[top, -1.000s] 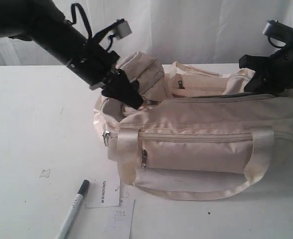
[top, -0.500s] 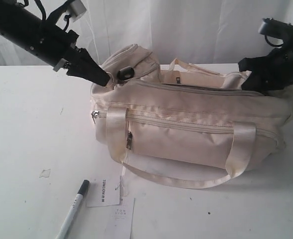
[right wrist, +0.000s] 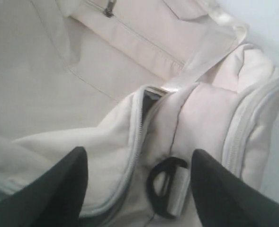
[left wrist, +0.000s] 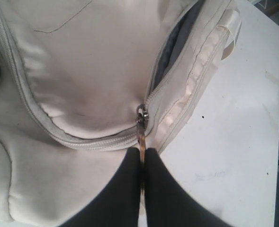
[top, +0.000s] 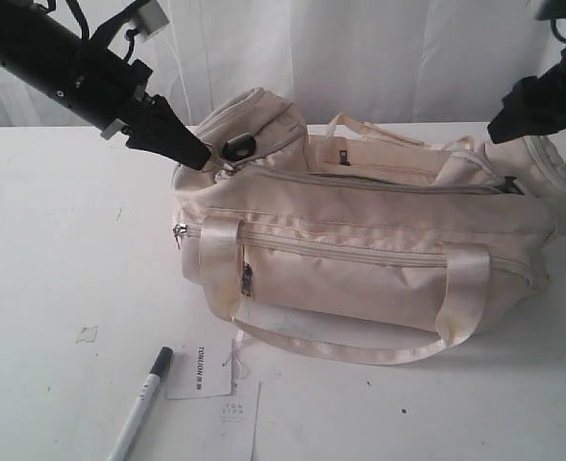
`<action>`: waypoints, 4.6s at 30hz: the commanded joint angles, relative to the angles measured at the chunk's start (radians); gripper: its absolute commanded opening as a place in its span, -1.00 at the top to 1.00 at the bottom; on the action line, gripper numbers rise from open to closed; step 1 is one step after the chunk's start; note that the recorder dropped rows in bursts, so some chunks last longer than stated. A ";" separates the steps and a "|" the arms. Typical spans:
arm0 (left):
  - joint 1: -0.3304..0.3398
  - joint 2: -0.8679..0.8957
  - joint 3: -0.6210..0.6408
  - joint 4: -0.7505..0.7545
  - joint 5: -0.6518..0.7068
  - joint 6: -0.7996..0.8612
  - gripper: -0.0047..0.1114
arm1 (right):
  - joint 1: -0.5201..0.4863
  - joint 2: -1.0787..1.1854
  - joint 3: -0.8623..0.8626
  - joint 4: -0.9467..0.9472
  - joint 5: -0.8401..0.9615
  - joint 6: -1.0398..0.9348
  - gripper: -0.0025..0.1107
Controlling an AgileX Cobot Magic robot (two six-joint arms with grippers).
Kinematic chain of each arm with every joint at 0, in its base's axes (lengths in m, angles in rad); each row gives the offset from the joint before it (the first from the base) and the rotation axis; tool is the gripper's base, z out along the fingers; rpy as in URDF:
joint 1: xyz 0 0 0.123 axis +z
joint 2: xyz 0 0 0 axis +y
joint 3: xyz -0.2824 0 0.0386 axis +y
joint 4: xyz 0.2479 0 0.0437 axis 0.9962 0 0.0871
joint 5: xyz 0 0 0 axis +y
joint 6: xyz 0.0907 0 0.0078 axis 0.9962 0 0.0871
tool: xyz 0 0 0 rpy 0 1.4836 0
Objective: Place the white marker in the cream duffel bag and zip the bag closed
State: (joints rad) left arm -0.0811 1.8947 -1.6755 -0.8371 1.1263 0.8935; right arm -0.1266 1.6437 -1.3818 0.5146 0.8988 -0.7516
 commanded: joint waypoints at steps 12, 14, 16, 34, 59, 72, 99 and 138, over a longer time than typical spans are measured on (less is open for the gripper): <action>-0.002 -0.015 0.003 -0.006 0.095 -0.002 0.65 | 0.294 -0.029 -0.001 0.033 0.052 -0.187 -0.08; -0.002 -0.015 0.003 -0.006 0.095 -0.003 0.27 | 0.294 -0.014 -0.001 0.033 0.034 -0.185 -0.04; -0.002 -0.015 0.003 -0.006 0.095 -0.007 0.00 | 0.294 0.003 -0.001 0.040 0.049 -0.182 -0.02; -0.056 0.025 0.034 -0.081 0.095 0.080 -0.19 | 0.410 0.103 -0.001 0.034 -0.072 -0.442 -0.21; -0.270 0.035 0.120 -0.067 -0.074 0.519 -0.14 | 0.410 0.163 0.000 -0.038 -0.076 -0.263 -0.14; -0.270 0.037 0.116 -0.082 -0.321 0.680 -0.14 | 0.410 0.196 0.000 -0.071 -0.078 -0.253 -0.14; -0.270 0.033 0.116 0.039 -0.173 0.488 0.92 | 0.398 0.196 0.000 -0.068 -0.711 0.004 0.96; -0.270 0.033 0.116 0.043 -0.116 0.463 0.92 | 0.235 0.791 -0.604 -0.063 -1.027 0.241 0.96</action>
State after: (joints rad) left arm -0.3499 1.9430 -1.5603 -0.7917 0.9322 1.3685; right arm 0.1273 2.4046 -1.9361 0.4472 -0.0818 -0.5175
